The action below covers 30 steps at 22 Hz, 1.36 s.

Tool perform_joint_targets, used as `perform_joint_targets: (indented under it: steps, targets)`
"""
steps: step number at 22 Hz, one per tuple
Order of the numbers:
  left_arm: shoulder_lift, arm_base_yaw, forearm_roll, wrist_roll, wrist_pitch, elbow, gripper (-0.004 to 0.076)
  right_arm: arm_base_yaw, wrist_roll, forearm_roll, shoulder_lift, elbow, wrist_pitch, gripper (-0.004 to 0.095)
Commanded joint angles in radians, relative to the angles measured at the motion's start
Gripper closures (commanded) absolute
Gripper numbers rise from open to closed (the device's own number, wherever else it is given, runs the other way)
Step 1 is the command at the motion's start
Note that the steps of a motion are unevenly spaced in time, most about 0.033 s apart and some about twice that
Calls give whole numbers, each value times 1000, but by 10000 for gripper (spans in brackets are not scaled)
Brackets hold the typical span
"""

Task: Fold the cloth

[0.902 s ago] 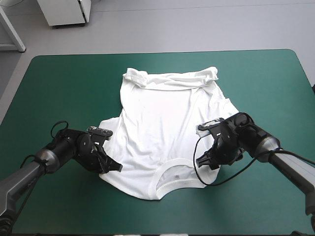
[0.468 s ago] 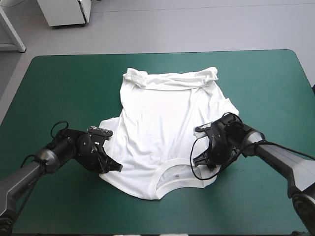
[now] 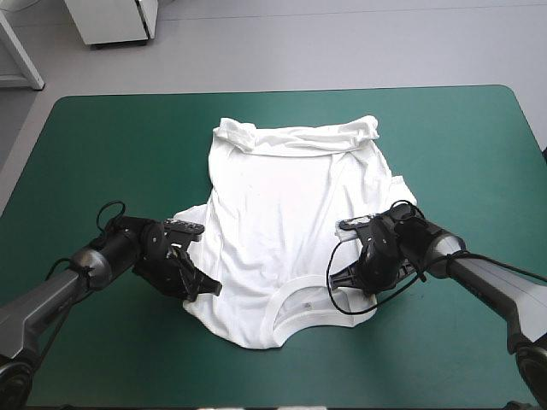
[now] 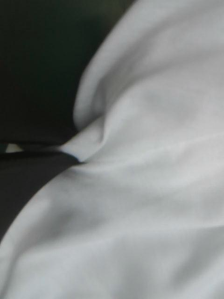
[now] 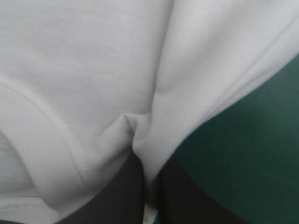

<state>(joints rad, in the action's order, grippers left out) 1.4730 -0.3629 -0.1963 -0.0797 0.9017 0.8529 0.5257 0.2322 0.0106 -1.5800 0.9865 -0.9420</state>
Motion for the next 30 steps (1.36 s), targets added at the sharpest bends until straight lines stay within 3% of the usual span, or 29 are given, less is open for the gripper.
perform_joint_targets:
  steps: [1,8,15,19,22,26,30]
  targets:
    - [-20,-17,-86,-8,51,121,733,-2,21,-89,63,28,-31,927]
    - [-43,-17,28,-1,205,571,733,-2,66,-244,282,314,-133,927]
    - [-43,-17,37,-62,300,1174,733,-2,6,-303,345,807,-96,927]
    - [-41,-17,41,-104,254,1495,733,-2,-61,-346,336,1077,1,927]
    - [-41,-17,41,-128,124,1660,733,-2,-166,-325,314,1275,24,926]
    - [-41,-17,27,-157,32,1742,733,-2,-217,-296,295,1412,48,927]
    - [-43,-17,-142,-256,-50,1802,733,-2,-317,-152,294,1524,137,926]
